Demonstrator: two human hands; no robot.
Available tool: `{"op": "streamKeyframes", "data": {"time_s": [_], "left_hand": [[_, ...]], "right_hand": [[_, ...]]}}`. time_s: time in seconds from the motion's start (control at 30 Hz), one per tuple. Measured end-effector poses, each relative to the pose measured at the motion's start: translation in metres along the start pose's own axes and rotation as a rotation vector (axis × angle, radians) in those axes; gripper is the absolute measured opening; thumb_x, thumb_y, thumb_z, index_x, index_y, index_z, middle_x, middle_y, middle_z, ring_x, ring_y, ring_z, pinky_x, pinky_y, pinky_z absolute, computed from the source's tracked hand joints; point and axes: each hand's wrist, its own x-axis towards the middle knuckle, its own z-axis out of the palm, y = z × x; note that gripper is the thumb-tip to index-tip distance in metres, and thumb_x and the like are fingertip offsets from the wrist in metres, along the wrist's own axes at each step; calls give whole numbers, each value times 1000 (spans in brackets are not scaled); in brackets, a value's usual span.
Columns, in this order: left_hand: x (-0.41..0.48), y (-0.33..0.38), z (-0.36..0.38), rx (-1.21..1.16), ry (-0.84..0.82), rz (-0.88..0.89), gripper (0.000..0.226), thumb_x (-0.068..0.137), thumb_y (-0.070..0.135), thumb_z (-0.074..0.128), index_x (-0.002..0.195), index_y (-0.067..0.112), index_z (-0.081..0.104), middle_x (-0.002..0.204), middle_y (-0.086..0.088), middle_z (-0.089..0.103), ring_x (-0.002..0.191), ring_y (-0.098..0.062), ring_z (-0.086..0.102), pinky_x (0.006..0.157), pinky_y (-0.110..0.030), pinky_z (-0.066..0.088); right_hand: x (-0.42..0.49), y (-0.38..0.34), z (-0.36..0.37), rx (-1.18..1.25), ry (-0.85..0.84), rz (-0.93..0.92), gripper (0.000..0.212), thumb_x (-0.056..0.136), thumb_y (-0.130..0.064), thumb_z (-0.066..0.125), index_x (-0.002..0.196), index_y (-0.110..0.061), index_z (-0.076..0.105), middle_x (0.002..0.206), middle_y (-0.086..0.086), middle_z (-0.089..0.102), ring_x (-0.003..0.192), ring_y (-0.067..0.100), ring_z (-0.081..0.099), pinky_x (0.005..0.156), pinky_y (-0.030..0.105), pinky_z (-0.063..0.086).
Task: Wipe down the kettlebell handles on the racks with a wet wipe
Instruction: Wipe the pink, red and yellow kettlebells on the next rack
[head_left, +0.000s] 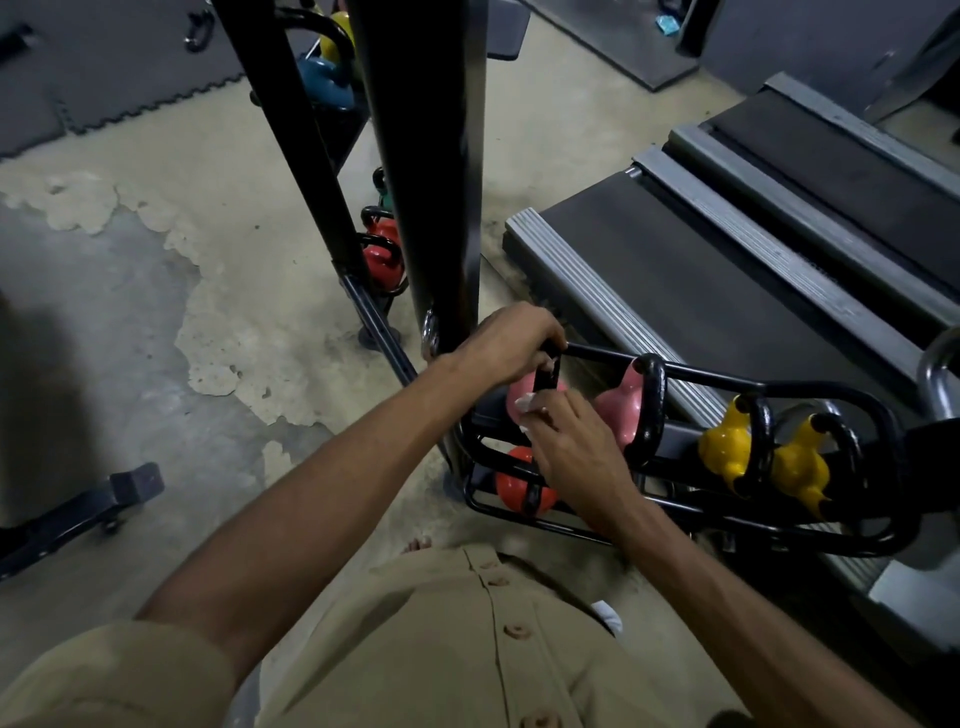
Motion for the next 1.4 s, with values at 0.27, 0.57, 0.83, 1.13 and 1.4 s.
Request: {"op": "streamKeyframes", "data": {"time_s": [0.27, 0.57, 0.83, 1.13, 1.4], "left_hand": [[-3, -1, 1, 87, -51, 7, 46, 84, 20, 83, 128, 22, 71, 124, -1, 72, 116, -24, 66, 97, -42, 55], [-1, 0, 0, 108, -57, 46, 48, 84, 22, 83, 131, 21, 70, 129, -1, 71, 120, -22, 65, 98, -43, 54], [1, -3, 2, 107, -59, 29, 50, 84, 21, 82, 132, 23, 69, 127, 0, 72, 118, -22, 66, 96, -42, 55], [2, -2, 2, 61, -64, 5, 50, 83, 26, 85, 131, 25, 70, 133, 1, 70, 123, -20, 64, 101, -43, 54], [2, -1, 2, 89, -112, 6, 65, 76, 32, 90, 136, 23, 66, 137, -1, 66, 128, -23, 61, 103, -43, 52]], "right_hand": [[5, -16, 7, 1080, 262, 949, 10, 103, -9, 59, 108, -13, 66, 107, 4, 71, 103, 19, 69, 93, 43, 57], [9, 1, -4, 1227, 80, 948, 22, 103, -3, 51, 107, -6, 72, 99, 7, 76, 87, 17, 68, 83, 36, 53], [-4, -8, 13, 180, 190, 179, 15, 96, -4, 65, 111, -5, 67, 114, 11, 61, 97, 21, 58, 75, 33, 53], [4, 5, 11, -277, -178, -171, 27, 91, -13, 61, 117, -7, 68, 130, 16, 56, 94, 25, 53, 75, 38, 48], [-26, 1, 29, 134, 60, 162, 20, 96, -3, 65, 116, -3, 63, 120, 11, 56, 97, 22, 60, 65, 36, 58]]}}
